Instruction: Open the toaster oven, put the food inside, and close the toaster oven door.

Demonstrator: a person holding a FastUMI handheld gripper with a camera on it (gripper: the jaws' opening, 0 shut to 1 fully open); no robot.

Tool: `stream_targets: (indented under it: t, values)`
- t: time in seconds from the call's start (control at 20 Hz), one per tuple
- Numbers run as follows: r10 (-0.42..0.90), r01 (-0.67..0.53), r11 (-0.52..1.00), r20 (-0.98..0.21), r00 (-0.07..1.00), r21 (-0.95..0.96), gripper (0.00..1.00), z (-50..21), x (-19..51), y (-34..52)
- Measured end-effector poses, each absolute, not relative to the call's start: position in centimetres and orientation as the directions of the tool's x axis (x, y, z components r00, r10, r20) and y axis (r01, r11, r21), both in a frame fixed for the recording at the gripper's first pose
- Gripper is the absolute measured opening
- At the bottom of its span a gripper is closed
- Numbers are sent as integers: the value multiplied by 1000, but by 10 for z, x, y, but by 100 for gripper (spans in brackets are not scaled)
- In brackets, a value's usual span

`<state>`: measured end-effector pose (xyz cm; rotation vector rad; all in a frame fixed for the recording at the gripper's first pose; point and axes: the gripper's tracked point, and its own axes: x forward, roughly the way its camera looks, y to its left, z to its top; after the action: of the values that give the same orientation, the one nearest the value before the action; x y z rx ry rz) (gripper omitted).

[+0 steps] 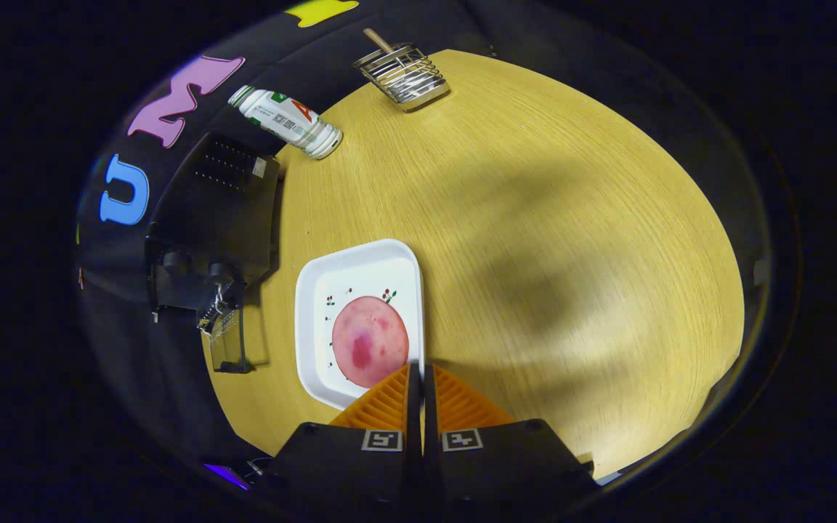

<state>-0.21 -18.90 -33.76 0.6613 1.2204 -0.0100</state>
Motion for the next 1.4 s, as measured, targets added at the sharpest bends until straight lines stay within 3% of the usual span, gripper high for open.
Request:
stream_targets:
  t: [0.75,1.15,1.4]
  values:
    - [401,544,520,-751,525,658,5,-304,-67,-138]
    - [439,557,313,-637,633,769,5,-273,-72,-95]
    - [483,493,288,-569,666,821,5,-249,-69,-58]
